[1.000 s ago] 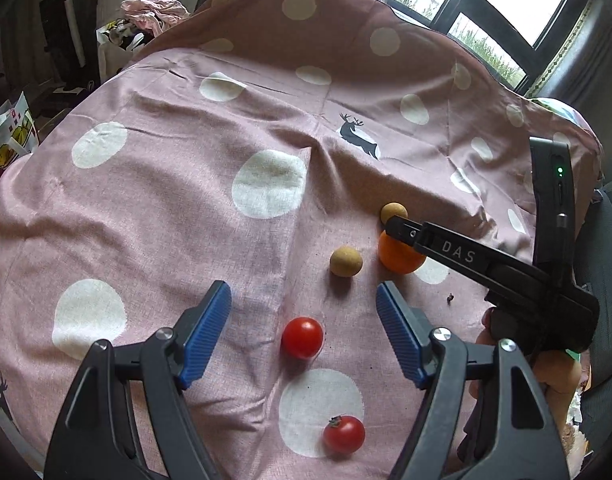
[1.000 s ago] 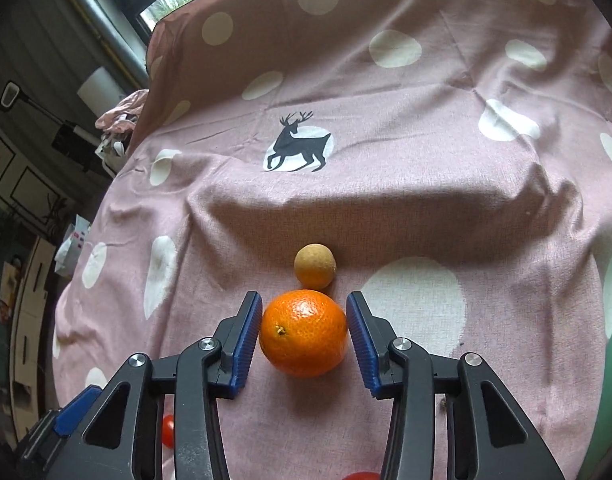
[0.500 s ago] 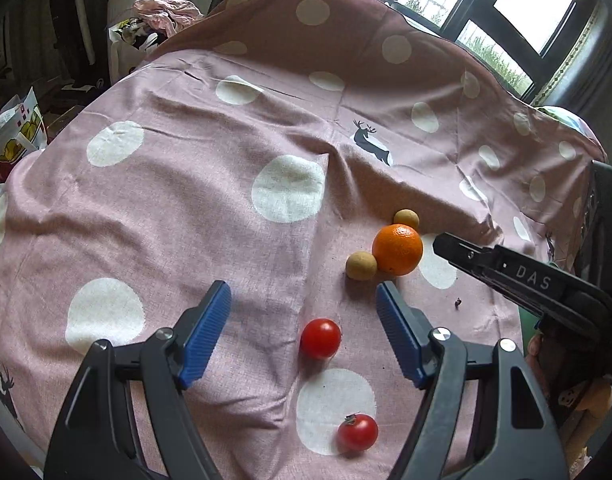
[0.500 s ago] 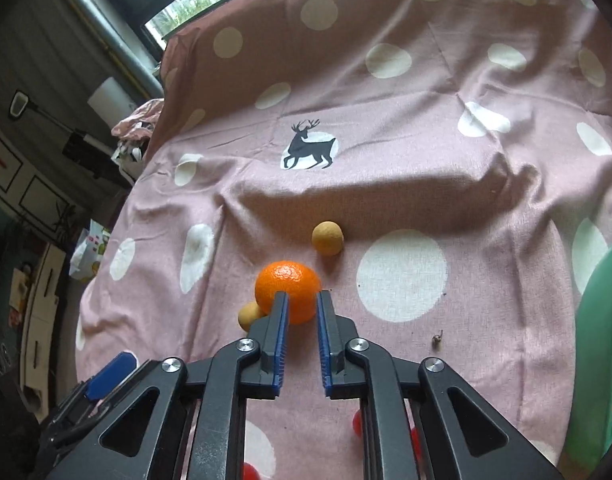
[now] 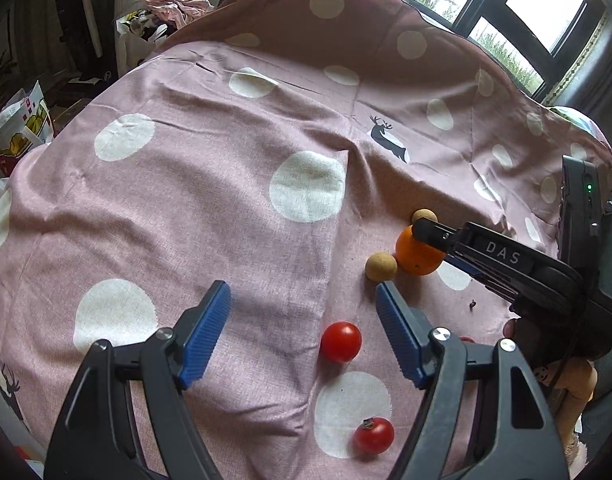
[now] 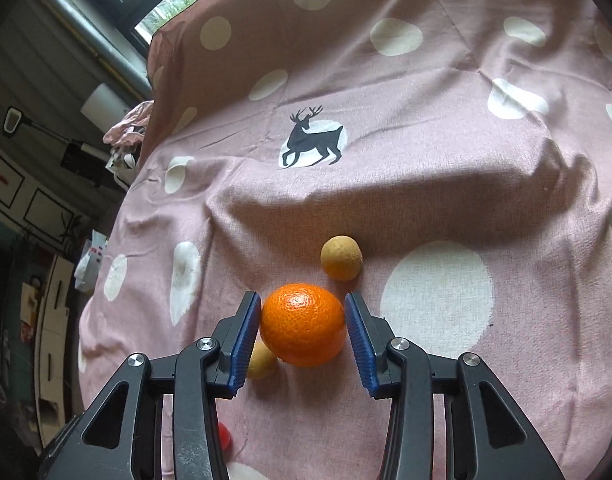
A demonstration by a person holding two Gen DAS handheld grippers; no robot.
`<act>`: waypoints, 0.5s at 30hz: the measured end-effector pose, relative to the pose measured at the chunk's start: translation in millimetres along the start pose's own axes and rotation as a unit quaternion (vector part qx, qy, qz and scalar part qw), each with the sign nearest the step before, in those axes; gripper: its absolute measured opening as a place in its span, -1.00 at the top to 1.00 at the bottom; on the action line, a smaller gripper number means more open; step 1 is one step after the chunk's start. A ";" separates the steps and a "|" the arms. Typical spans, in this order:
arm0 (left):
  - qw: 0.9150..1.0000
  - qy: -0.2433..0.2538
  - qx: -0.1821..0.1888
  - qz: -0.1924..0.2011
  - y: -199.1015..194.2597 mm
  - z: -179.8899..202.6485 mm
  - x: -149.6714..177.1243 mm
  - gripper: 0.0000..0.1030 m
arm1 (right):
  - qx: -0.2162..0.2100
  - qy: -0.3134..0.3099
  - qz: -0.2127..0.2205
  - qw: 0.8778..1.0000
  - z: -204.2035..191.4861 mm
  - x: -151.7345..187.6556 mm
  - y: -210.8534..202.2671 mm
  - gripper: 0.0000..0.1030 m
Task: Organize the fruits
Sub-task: 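Close the right tool on the second orange, then lift the held orange with the right tool toward the green bowl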
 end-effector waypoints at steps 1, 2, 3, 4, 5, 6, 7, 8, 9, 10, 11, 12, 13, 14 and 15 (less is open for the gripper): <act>1.000 0.002 0.000 -0.001 0.4 0.9 0.4 -0.45 | -0.003 0.003 -0.004 1.000 0.9 1.5 -1.8 0.16; 1.000 0.004 0.000 -0.002 0.4 1.8 0.8 -0.45 | -0.009 0.007 -0.007 1.000 2.2 2.8 -3.8 0.17; 1.000 0.006 0.000 -0.002 0.5 2.8 1.0 -0.45 | -0.018 0.012 -0.008 1.000 3.2 4.6 -7.2 0.17; 1.000 0.009 0.000 -0.001 0.1 3.6 1.3 -0.45 | -0.024 0.016 -0.009 1.000 3.6 6.2 -10.6 0.17; 1.000 0.011 0.001 0.000 -0.3 4.3 1.4 -0.45 | -0.030 0.019 -0.011 0.999 3.9 8.4 -15.8 0.17; 1.000 0.012 0.002 0.000 -0.7 5.2 1.7 -0.45 | -0.036 0.023 -0.013 0.999 4.0 10.9 -21.4 0.17; 1.000 0.013 0.003 0.000 -0.8 5.8 1.8 -0.45 | -0.043 0.023 -0.016 0.999 3.3 14.2 -27.7 0.17; 1.000 0.013 0.005 -0.001 -0.6 6.3 2.0 -0.45 | -0.048 0.021 -0.018 0.998 2.7 19.3 -35.0 0.17; 1.000 0.014 0.006 -0.002 -0.3 6.8 2.4 -0.45 | -0.046 0.018 -0.022 0.999 1.8 25.1 -41.0 0.17; 1.000 0.015 0.006 -0.003 0.1 7.7 3.0 -0.45 | -0.042 0.015 -0.024 0.999 2.2 32.0 -47.3 0.17; 1.000 0.018 0.006 -0.005 0.6 8.7 3.6 -0.45 | -0.039 0.014 -0.024 0.999 3.4 39.1 -52.5 0.17; 1.000 0.020 0.005 -0.006 0.8 9.8 4.2 -0.45 | -0.036 0.012 -0.026 0.999 5.2 47.4 -57.4 0.17; 1.000 0.022 0.005 -0.006 1.1 11.1 4.9 -0.45 | -0.036 0.012 -0.031 0.999 7.8 56.0 -60.7 0.17; 1.000 0.024 0.005 -0.007 1.3 12.7 5.7 -0.45 | -0.037 0.018 -0.039 0.998 11.6 63.9 -62.2 0.17; 1.000 0.027 0.007 -0.008 1.3 14.4 6.3 -0.45 | -0.039 0.025 -0.048 0.998 15.8 71.9 -62.3 0.17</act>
Point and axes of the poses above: each gripper's, at about its wrist camera, not at the fingertips, and y roughly the way its jaws point, z to its right, x to its underside, the point moved 3 cm from there along y, roughly the way its jaws point, and after that the axes turned 7 degrees about y, right-handed, at the moved point
